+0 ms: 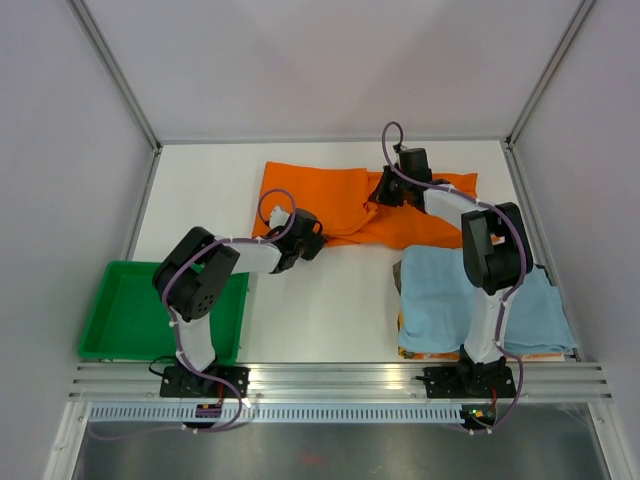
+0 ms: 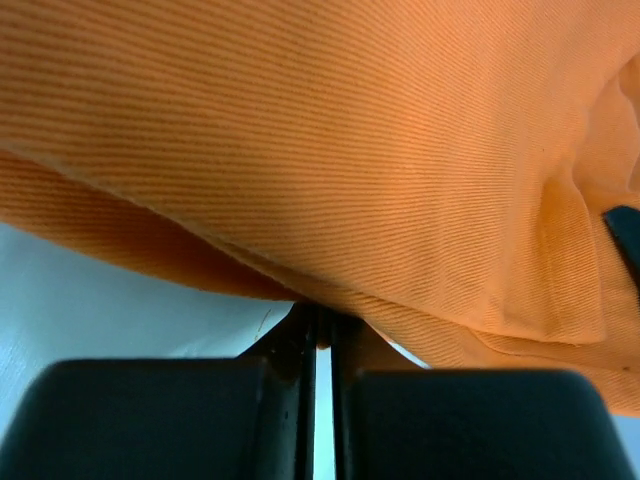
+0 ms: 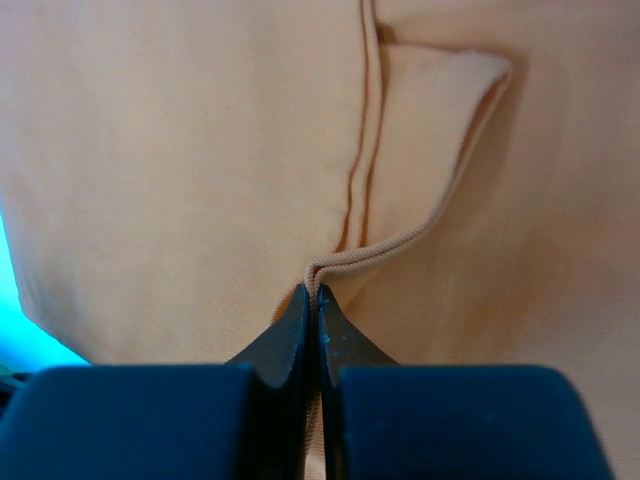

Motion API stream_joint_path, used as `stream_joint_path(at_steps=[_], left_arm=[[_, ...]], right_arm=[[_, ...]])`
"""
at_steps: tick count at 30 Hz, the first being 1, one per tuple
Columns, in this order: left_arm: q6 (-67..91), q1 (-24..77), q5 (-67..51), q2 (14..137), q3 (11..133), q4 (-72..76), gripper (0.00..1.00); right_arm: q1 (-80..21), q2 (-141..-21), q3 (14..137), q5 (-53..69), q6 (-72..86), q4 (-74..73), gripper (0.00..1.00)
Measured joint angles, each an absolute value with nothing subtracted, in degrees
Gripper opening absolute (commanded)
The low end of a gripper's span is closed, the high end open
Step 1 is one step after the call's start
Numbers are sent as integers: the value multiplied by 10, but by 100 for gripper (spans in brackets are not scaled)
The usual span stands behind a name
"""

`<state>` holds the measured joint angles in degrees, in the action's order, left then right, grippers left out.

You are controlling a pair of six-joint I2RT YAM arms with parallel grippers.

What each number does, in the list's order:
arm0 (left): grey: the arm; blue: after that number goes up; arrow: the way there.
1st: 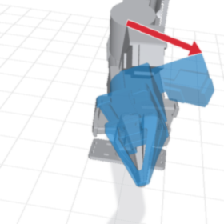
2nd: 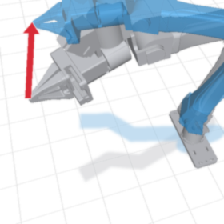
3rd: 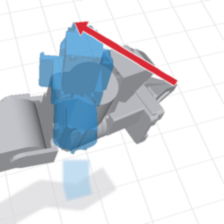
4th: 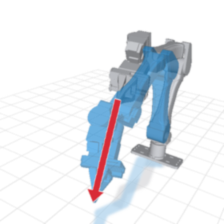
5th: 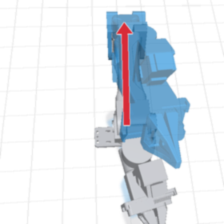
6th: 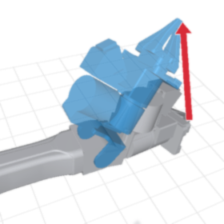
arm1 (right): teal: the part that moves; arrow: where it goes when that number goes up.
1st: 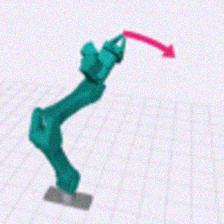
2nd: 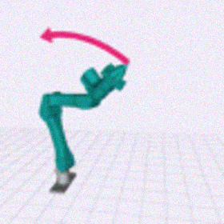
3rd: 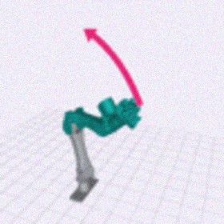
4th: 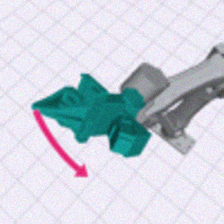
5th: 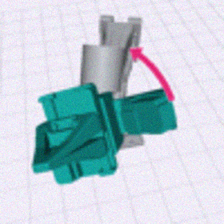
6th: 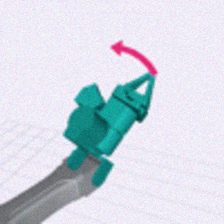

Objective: Fold and stack the trousers
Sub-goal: Fold the trousers

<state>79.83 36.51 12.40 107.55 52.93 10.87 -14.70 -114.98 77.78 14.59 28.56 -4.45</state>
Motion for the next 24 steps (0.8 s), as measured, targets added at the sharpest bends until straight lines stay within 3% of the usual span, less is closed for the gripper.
stream_joint_path(at_steps=[9, 14, 20, 22, 23, 24], left_arm=[[804, 368, 163, 1013, 480, 83, 2], [803, 365, 202, 934, 445, 54, 2], [802, 364, 206, 923, 437, 38, 2], [802, 364, 203, 923, 437, 34, 9], [801, 364, 200, 923, 436, 31, 19], [799, 364, 197, 923, 435, 29, 26]], right_arm=[[-149, -1171, 846, 132, 273, -57, 0], [-152, -1182, 846, 129, 265, -69, 0], [-152, -1180, 816, 136, 253, -63, 1], [-152, -1175, 792, 143, 244, -64, 17], [-152, -1171, 780, 150, 235, -70, 22], [-152, -1169, 774, 153, 228, -77, 33]])
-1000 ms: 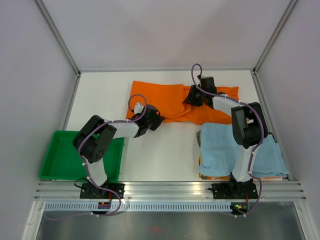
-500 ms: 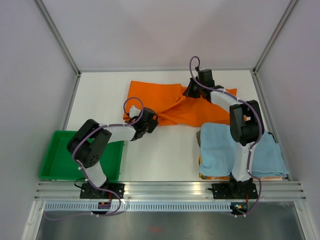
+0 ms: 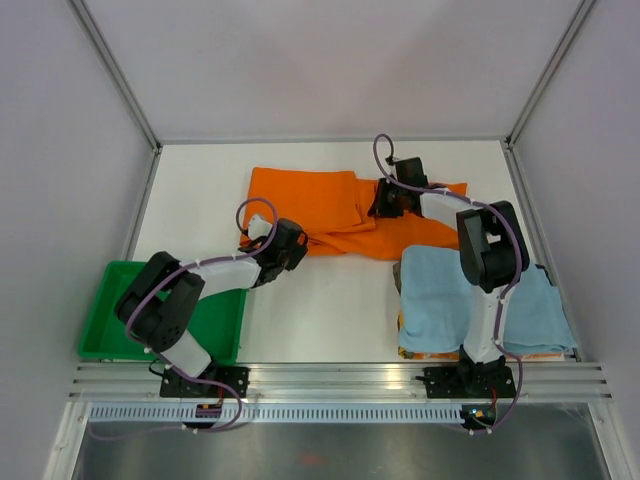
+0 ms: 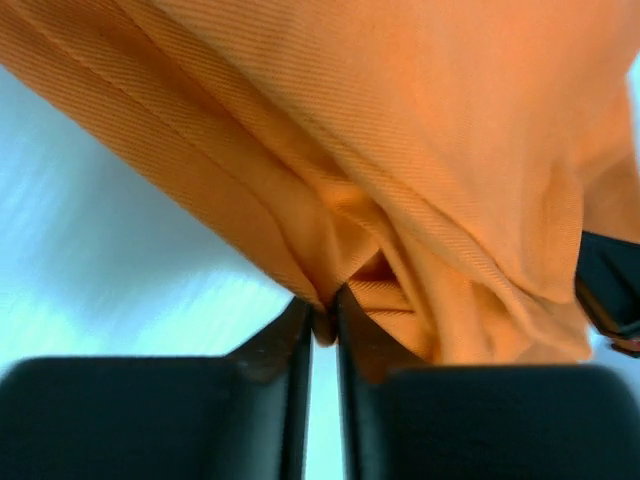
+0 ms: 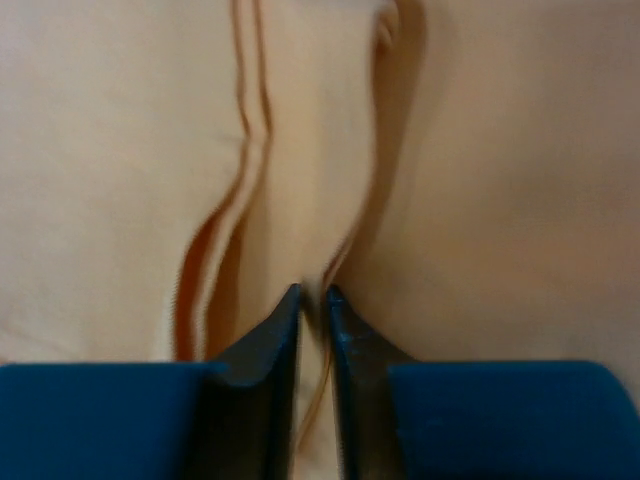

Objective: Fold and stack the trousers
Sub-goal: Fold the trousers

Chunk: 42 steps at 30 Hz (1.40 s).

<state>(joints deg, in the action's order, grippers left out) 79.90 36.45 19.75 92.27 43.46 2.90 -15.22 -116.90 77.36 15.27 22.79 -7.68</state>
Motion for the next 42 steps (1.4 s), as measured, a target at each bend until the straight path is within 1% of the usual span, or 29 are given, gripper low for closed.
stream_joint_path(at_steps=[1, 2, 3, 4, 5, 7, 8, 10, 11, 12, 14, 16, 17, 18, 19, 20, 21, 22, 23, 24, 25, 29, 34, 37, 38, 42], left_arm=[[794, 364, 194, 922, 433, 22, 35], [787, 364, 194, 919, 431, 14, 55], [777, 364, 193, 914, 428, 3, 65], [771, 364, 192, 907, 426, -10, 72], [764, 363, 192, 896, 425, -21, 79], [746, 362, 193, 864, 425, -43, 85], [735, 361, 194, 843, 425, -51, 90], [705, 357, 195, 801, 433, -66, 92], [689, 353, 195, 782, 441, -74, 93], [672, 348, 195, 767, 451, -77, 93], [638, 335, 194, 747, 479, -77, 91], [604, 322, 192, 744, 507, -74, 87], [579, 315, 186, 749, 523, -69, 77], [559, 311, 177, 756, 534, -62, 74], [530, 309, 162, 768, 547, -46, 73], [502, 309, 142, 785, 558, -27, 72], [474, 312, 119, 806, 570, -4, 72], [445, 317, 96, 829, 580, 20, 72], [415, 322, 70, 854, 591, 36, 71], [386, 329, 47, 879, 601, 50, 71], [358, 335, 26, 906, 615, 56, 71], [284, 356, -34, 990, 654, 77, 64], [246, 398, -58, 1060, 680, 83, 52], [243, 422, -61, 1100, 699, 86, 47], [243, 428, -61, 1112, 703, 86, 44], [246, 436, -60, 1146, 707, 79, 39]], right_arm=[[-152, -1166, 767, 157, 220, -85, 39], [-152, -1160, 759, 161, 211, -92, 45], [-151, -1151, 751, 165, 200, -101, 54], [-151, -1140, 743, 168, 189, -112, 58], [-151, -1130, 738, 169, 182, -122, 59], [-151, -1101, 734, 169, 155, -155, 64], [-151, -1089, 734, 166, 146, -164, 66], [-151, -1055, 735, 148, 126, -192, 74], [-151, -1044, 737, 140, 119, -202, 75], [-151, -1031, 742, 128, 112, -215, 77], [-146, -1014, 756, 107, 105, -230, 77], [-137, -1003, 773, 96, 105, -236, 68], [-130, -999, 778, 96, 109, -234, 60], [-124, -994, 779, 99, 112, -231, 44], [-117, -989, 779, 106, 115, -229, 35], [-111, -985, 779, 110, 121, -228, 30], [-106, -982, 779, 112, 130, -227, 19], [-103, -980, 779, 109, 133, -227, 13], [-102, -978, 777, 103, 138, -227, 4], [-101, -975, 772, 96, 143, -225, 0], [-99, -972, 765, 88, 151, -225, 0], [-55, -957, 712, 62, 181, -222, 0], [16, -964, 642, 39, 202, -210, 0], [21, -992, 639, 41, 203, -198, 0], [20, -1004, 639, 41, 203, -192, 0], [14, -1049, 643, 33, 203, -176, 0]])
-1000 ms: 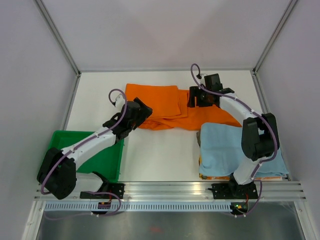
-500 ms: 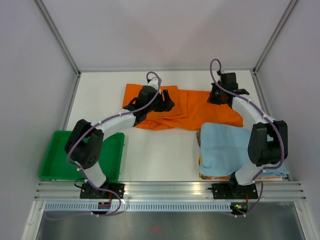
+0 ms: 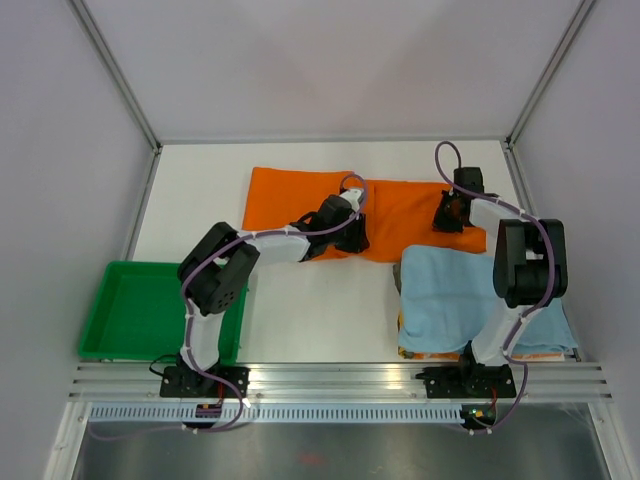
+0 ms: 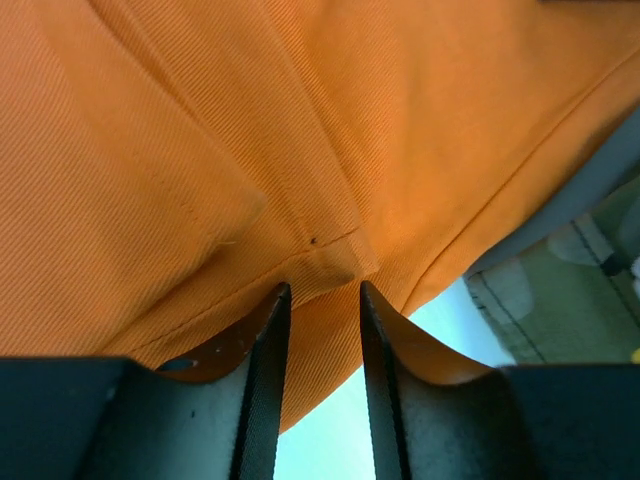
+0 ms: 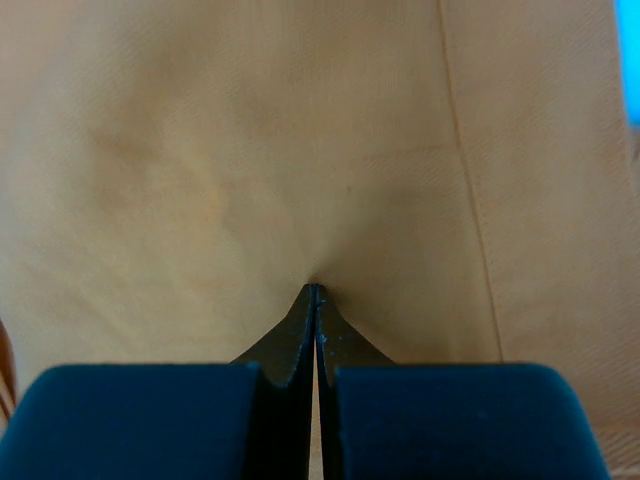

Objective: Fold and stack the trousers
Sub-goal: Fold the trousers

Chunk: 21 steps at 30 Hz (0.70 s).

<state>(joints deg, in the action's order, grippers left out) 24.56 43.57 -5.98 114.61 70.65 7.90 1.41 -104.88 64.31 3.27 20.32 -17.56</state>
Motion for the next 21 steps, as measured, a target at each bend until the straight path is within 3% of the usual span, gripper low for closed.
stream_joint_path(at_steps=[9, 13, 16, 18, 19, 21], left_arm=[[252, 435, -52, 1137, 662, 75, 34], [258, 435, -63, 1115, 638, 71, 39], [263, 435, -67, 1079, 620, 51, 54], [267, 432, -67, 1037, 614, 24, 66], [270, 428, -70, 1012, 614, 15, 77], [278, 405, -86, 955, 615, -3, 81]], right_arm=[[29, -1106, 709, 12, 203, -160, 0], [34, -1112, 719, 12, 202, -161, 0], [36, -1111, 721, 14, 197, -161, 0], [37, -1108, 721, 21, 192, -163, 6], [37, -1104, 722, 26, 190, -164, 13], [38, -1093, 722, 41, 186, -170, 21]])
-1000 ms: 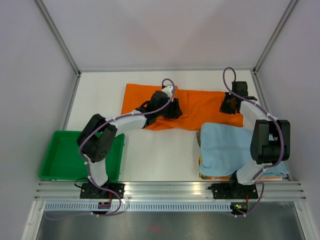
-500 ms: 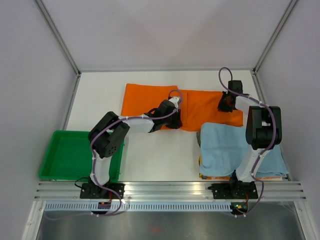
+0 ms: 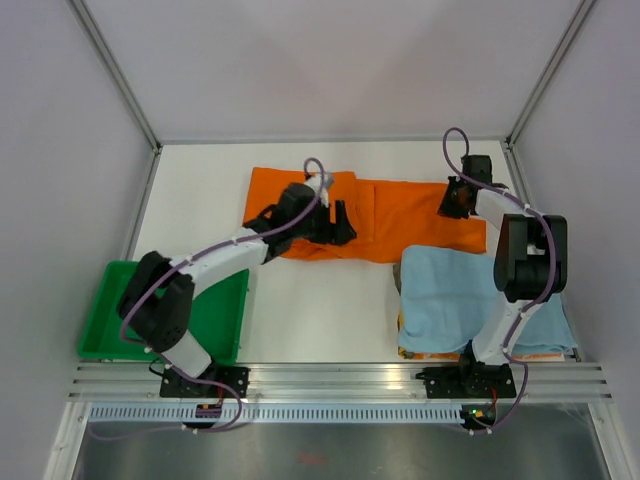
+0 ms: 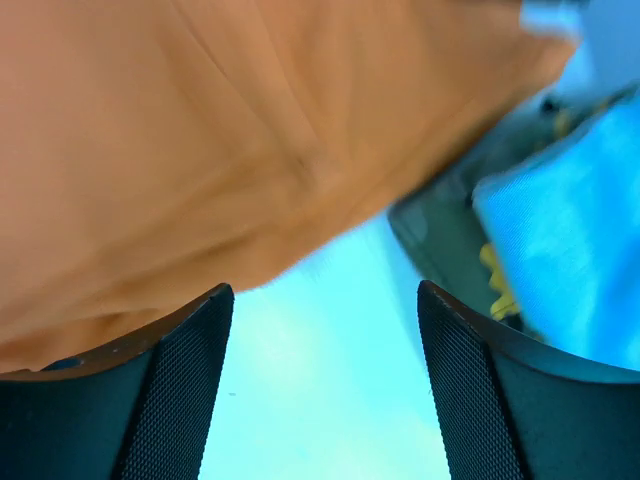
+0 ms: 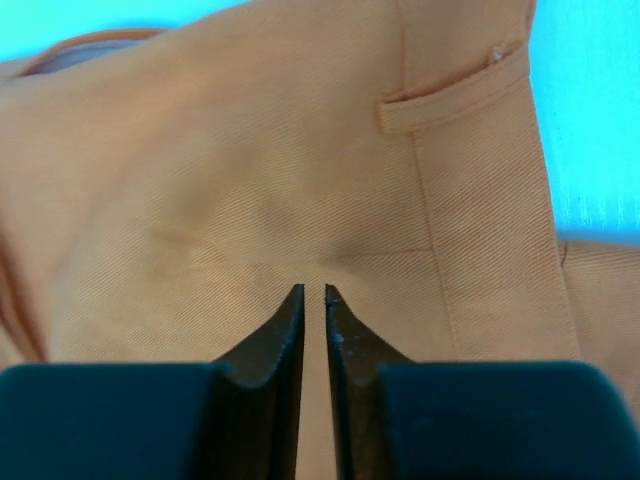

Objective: Fold and stack the trousers
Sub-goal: Fold the trousers

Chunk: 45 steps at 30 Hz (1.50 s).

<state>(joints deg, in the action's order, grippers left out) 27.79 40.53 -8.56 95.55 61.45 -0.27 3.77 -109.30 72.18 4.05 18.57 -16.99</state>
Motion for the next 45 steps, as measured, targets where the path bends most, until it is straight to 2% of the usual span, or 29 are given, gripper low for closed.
stream_joint_path(at_steps=[1, 2, 4, 5, 10, 13, 15, 21, 26, 28, 35, 40, 43, 45], left_arm=[[281, 383, -101, 927, 616, -10, 82], [281, 359, -108, 906, 619, -15, 83], [280, 302, -116, 867, 631, -21, 86], [279, 251, -117, 855, 637, -25, 86], [262, 87, -130, 846, 643, -53, 87], [243, 13, -154, 873, 643, -69, 86], [230, -25, -170, 900, 643, -76, 86], [194, -58, -212, 986, 644, -77, 81], [177, -55, -231, 1033, 641, -72, 79], [175, -55, -248, 1042, 636, -62, 76], [175, -55, -302, 1077, 632, -27, 41], [175, -54, -321, 1100, 643, -32, 34], [175, -54, -332, 1111, 651, -37, 22], [175, -53, -336, 1113, 653, -38, 10]], right_arm=[[38, -1084, 722, 48, 184, -172, 30], [39, -1074, 722, 57, 183, -175, 35], [39, -1051, 722, 70, 182, -175, 42], [39, -1038, 722, 77, 181, -175, 43], [36, -992, 722, 121, 180, -169, 42], [19, -987, 722, 141, 183, -163, 33], [-18, -987, 722, 145, 189, -158, 33], [-149, -1010, 732, 156, 218, -119, 31], [-163, -1050, 740, 143, 237, -109, 31], [-164, -1059, 740, 138, 243, -107, 30], [-183, -1077, 740, 120, 255, -89, 22], [-211, -1113, 740, 116, 262, -84, 22], [-224, -1121, 734, 102, 262, -88, 22], [-230, -1121, 726, 90, 262, -88, 21]])
